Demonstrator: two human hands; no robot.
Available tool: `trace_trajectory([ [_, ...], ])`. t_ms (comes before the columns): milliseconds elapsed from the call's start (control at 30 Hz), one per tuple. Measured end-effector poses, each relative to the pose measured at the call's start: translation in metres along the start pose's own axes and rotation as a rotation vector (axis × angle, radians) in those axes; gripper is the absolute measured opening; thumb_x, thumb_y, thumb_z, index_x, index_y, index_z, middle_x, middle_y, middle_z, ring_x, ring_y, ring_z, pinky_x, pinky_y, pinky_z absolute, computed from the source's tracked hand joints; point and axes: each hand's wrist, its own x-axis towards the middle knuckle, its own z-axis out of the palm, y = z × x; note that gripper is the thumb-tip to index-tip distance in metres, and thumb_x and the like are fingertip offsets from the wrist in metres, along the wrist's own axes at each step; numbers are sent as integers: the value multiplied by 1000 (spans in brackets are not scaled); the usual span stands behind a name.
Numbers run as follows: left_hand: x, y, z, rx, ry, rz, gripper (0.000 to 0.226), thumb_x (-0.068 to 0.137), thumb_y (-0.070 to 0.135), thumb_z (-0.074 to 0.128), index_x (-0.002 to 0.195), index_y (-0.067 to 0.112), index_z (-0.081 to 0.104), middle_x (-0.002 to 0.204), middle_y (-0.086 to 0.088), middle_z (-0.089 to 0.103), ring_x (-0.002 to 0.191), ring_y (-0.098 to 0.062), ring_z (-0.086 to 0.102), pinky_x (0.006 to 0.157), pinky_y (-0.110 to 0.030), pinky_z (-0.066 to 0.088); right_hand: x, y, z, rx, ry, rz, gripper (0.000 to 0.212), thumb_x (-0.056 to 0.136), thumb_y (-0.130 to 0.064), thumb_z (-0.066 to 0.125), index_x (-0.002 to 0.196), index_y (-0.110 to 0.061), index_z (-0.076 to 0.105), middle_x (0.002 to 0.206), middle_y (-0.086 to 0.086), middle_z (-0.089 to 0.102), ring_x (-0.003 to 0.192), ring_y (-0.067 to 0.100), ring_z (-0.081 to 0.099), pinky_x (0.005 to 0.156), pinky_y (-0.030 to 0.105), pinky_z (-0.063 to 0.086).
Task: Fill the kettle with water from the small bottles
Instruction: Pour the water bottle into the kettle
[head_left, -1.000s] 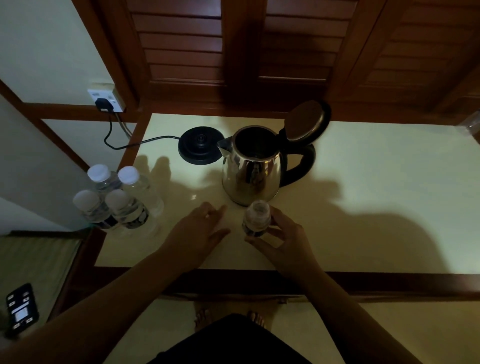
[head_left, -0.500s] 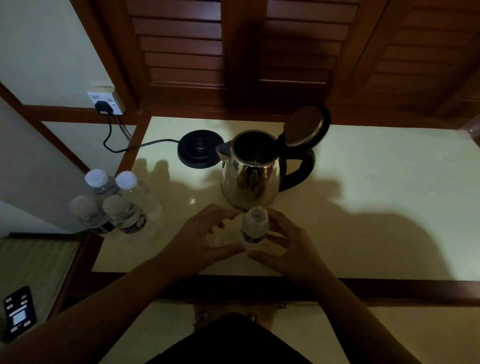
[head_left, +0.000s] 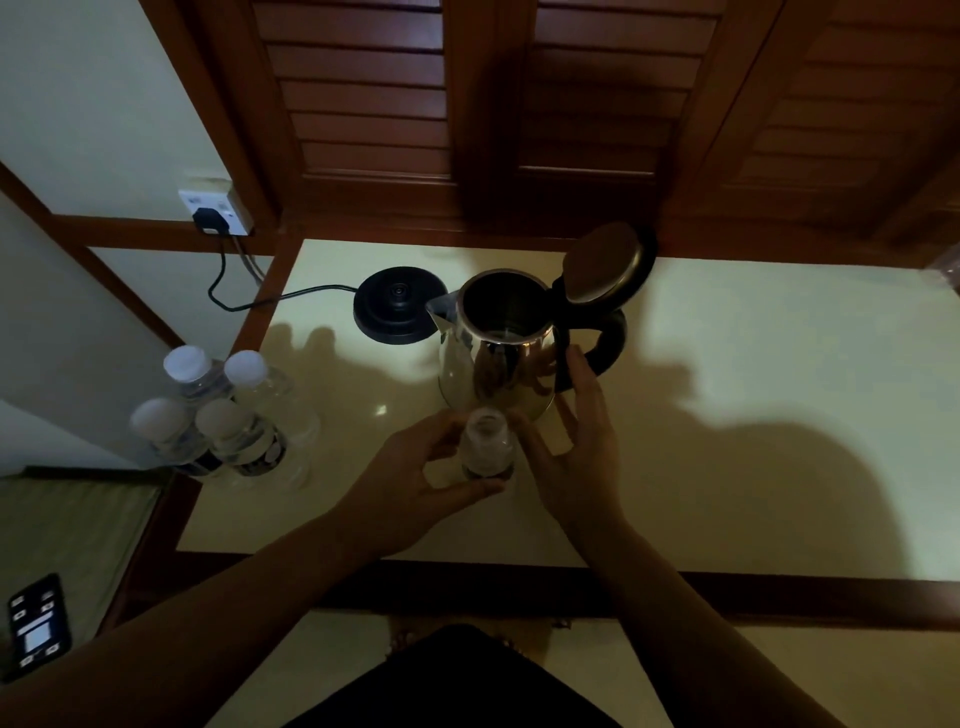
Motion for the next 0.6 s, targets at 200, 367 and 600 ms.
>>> trace_trajectory([
  [200, 3, 10, -24, -79, 140, 66, 51, 82, 21, 83, 126, 13, 59, 120, -3, 71, 112, -15, 70, 99, -27, 55, 6, 7, 11, -37, 59, 18, 101, 87, -42, 86, 166, -29, 25, 171, -5, 35, 158, 11, 33, 123, 46, 42],
  [367, 22, 30, -51, 71, 189, 150, 50, 85, 34, 78, 129, 26, 57, 121, -2, 67, 109, -16, 70, 93, -31, 58, 6, 9, 20, -54, 86, 11, 106, 85, -29, 90, 168, -15, 26, 170, 1, 36, 158, 14, 35, 122, 45, 43],
  [600, 43, 53, -73, 256, 203, 94, 49, 86, 30, 78, 131, 26, 60, 117, 17, 67, 106, -4, 67, 87, -27, 58, 6, 4, 25, -18, 122, -17, 107, 83, -42, 85, 168, -16, 25, 168, -1, 38, 156, 15, 38, 119, 51, 45],
])
